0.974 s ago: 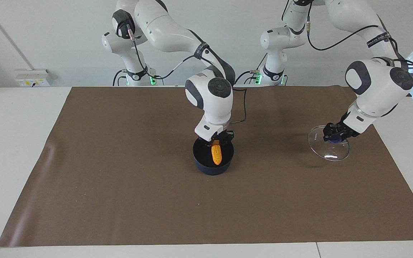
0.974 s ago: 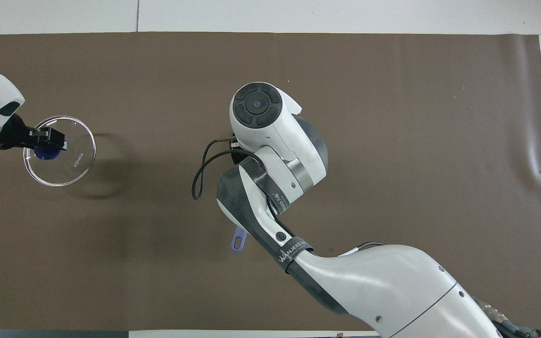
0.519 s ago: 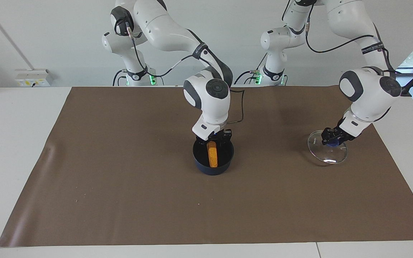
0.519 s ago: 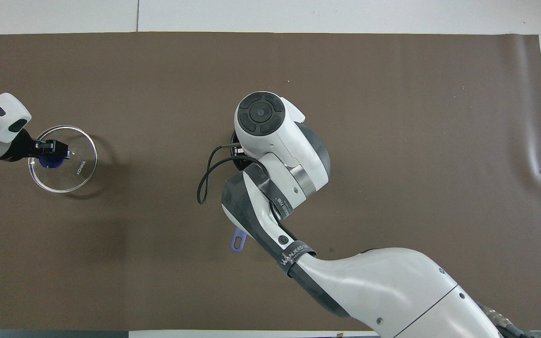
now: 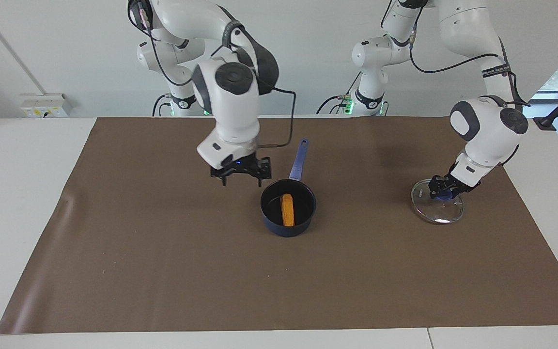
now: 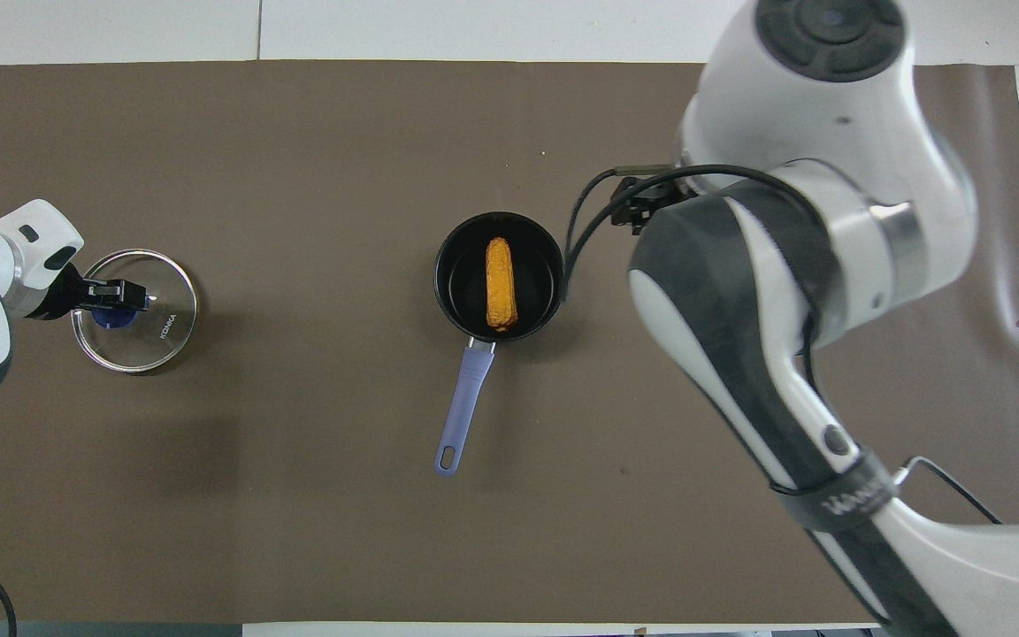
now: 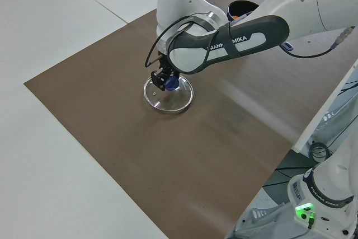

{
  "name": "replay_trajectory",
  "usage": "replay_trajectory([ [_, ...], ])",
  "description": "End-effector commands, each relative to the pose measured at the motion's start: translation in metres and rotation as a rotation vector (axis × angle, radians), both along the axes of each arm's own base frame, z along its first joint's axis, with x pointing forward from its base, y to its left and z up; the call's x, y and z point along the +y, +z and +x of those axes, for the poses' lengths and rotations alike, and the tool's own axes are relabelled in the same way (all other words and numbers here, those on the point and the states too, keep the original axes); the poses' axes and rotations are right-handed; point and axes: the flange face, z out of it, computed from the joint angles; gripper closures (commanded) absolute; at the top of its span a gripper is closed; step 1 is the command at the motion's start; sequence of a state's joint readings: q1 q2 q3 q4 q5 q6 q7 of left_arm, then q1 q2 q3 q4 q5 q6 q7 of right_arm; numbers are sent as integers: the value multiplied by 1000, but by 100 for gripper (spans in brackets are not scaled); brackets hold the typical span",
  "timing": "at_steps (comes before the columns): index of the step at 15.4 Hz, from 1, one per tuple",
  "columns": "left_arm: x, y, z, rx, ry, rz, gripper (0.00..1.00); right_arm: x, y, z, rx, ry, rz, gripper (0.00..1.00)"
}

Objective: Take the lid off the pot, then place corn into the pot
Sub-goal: 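Drop the corn into the pot with the right gripper, then set the lid on the table with the left gripper while the right gripper withdraws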

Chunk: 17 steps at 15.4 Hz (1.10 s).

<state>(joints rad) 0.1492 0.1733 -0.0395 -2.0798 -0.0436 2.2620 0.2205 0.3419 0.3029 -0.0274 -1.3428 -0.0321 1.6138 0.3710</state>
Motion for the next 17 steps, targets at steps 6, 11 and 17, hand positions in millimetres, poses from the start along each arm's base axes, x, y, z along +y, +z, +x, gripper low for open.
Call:
replay_trajectory([
  [6,-5,45,22,-37,-40,20,0,-180,39,-52,126,28,13,0],
  [11,-34,158,46,-7,-114,82,0,-190,38,-69,131,22,16,0],
  [17,-76,221,14,35,-82,96,0,-204,35,-84,127,20,21,0],
])
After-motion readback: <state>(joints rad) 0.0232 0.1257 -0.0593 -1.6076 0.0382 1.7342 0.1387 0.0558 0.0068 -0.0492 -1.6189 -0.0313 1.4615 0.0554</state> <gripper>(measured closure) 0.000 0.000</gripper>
